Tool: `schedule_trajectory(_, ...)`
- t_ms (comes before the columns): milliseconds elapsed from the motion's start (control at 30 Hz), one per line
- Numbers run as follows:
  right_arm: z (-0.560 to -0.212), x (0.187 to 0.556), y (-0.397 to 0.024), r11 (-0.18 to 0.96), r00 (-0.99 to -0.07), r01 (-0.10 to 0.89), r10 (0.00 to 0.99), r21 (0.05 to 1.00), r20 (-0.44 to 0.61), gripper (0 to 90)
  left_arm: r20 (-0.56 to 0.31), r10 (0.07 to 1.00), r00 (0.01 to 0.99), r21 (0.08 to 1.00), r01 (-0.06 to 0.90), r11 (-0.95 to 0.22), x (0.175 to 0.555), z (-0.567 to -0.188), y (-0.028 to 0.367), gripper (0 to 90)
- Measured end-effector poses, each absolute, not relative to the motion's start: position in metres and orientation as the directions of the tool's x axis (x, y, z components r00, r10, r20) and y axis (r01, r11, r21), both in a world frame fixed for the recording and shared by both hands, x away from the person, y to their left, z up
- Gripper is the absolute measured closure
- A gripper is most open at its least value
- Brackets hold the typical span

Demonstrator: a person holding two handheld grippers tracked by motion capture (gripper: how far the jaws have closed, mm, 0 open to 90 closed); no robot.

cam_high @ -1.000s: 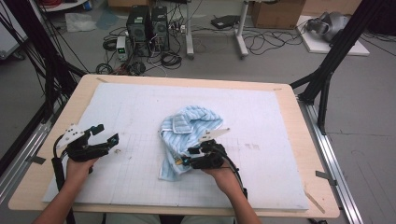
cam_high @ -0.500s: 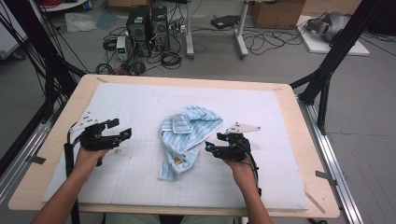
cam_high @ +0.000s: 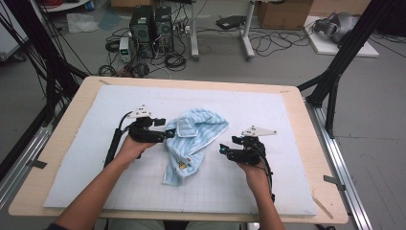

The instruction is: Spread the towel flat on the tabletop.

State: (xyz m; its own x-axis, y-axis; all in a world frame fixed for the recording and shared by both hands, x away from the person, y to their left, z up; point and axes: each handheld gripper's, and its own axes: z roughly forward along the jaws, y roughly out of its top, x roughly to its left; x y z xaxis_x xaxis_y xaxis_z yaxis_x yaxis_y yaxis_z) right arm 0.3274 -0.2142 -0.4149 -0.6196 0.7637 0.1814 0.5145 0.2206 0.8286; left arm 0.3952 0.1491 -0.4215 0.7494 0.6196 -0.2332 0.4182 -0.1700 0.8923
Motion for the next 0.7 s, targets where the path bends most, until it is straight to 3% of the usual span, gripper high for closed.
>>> schedule_trajectory(233, -0.417, 0.328, -0.215, 0.220, -0.621, 0.517, 0.762, 0.827, 0.186, 35.5, -0.197, 0.628, 0.753, 0.854, 0.446, -0.266, 0.407, -0.430, 0.117, 27.3)
schedule_trajectory(300, -0.418, 0.328, -0.214, 0.227, -0.625, 0.519, 0.758, 0.824, 0.185, 35.5, -0.178, 0.632, 0.755, 0.839, 0.451, -0.303, 0.410, -0.434, 0.112, 40.4)
schedule_trajectory(333, -0.418, 0.328, -0.214, 0.227, -0.625, 0.519, 0.758, 0.824, 0.185, 35.5, -0.166, 0.629, 0.760, 0.830, 0.451, -0.327, 0.412, -0.435, 0.111, 40.4)
schedule_trajectory(467, -0.419, 0.328, -0.213, 0.231, -0.627, 0.525, 0.755, 0.819, 0.189, 35.5, -0.128, 0.646, 0.753, 0.847, 0.422, -0.324, 0.415, -0.433, 0.120, 79.6)
schedule_trajectory(700, -0.422, 0.328, -0.206, 0.243, -0.643, 0.524, 0.741, 0.817, 0.193, 35.5, -0.176, 0.709, 0.682, 0.874, 0.440, -0.206, 0.426, -0.425, 0.155, 83.5)
